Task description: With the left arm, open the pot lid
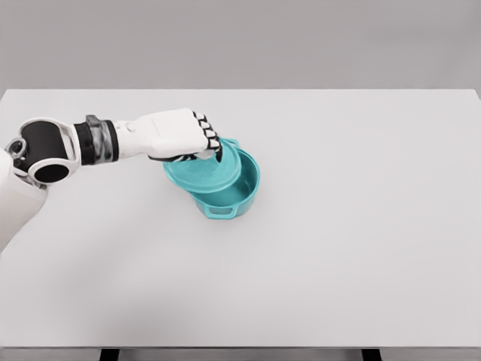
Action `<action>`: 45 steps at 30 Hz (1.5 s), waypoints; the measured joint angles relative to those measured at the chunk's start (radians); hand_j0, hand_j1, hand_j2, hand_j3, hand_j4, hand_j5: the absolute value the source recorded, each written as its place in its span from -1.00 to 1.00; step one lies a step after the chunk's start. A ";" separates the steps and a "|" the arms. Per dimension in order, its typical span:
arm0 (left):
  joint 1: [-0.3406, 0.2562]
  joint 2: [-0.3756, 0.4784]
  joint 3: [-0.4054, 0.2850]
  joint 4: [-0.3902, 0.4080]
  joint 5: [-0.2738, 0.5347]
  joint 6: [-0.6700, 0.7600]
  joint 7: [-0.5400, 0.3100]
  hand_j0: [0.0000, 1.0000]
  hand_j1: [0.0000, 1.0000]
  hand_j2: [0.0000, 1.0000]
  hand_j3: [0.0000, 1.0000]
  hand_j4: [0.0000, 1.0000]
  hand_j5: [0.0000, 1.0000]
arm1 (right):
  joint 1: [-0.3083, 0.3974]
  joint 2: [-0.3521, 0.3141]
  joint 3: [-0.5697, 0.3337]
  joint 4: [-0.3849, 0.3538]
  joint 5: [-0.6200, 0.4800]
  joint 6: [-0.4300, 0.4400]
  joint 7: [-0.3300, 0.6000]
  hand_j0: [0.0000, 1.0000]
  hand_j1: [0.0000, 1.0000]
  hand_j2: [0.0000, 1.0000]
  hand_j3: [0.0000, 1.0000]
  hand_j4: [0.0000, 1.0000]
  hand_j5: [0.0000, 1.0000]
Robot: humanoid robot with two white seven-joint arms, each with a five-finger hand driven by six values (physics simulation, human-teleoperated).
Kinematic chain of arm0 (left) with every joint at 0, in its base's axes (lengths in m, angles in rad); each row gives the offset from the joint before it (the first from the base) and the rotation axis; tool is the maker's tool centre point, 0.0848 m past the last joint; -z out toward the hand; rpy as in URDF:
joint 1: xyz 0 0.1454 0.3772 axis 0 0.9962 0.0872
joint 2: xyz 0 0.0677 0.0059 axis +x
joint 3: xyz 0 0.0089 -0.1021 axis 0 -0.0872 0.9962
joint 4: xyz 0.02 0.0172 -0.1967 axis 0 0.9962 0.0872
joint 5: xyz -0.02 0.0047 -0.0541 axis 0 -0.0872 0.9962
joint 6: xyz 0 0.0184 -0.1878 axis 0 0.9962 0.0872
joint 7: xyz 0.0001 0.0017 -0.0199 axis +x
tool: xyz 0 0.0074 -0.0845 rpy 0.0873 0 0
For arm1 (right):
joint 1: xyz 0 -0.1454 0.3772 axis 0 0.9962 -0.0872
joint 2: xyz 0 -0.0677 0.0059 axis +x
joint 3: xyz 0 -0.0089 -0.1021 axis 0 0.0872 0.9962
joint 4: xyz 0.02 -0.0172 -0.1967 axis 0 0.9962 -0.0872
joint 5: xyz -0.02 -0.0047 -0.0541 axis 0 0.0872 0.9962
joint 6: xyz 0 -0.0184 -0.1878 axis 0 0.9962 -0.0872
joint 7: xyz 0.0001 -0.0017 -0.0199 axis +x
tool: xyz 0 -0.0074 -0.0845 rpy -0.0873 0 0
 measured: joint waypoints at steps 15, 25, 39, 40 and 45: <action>0.017 0.124 0.077 -0.005 0.070 0.000 0.000 0.17 0.17 0.17 0.17 0.17 0.17 | 0.000 0.000 0.000 0.000 0.000 0.000 0.000 1.00 1.00 1.00 1.00 1.00 1.00; 0.044 0.202 0.091 -0.001 0.110 0.000 0.000 0.11 0.11 0.11 0.11 0.11 0.11 | 0.000 0.000 0.000 0.000 0.000 0.000 0.000 1.00 1.00 1.00 1.00 1.00 1.00; 0.104 0.211 0.095 0.029 0.110 0.000 0.000 0.11 0.11 0.11 0.11 0.11 0.11 | 0.000 0.000 0.000 0.000 0.000 0.000 0.000 1.00 1.00 1.00 1.00 1.00 1.00; 0.104 0.211 0.095 0.030 0.110 0.000 0.000 0.11 0.11 0.11 0.11 0.11 0.11 | 0.000 0.000 0.000 0.000 0.000 0.000 0.000 1.00 1.00 1.00 1.00 1.00 1.00; 0.115 0.211 0.095 0.030 0.109 0.000 0.000 0.11 0.11 0.11 0.11 0.11 0.11 | 0.000 0.000 0.000 0.000 0.000 0.000 0.000 1.00 1.00 1.00 1.00 1.00 1.00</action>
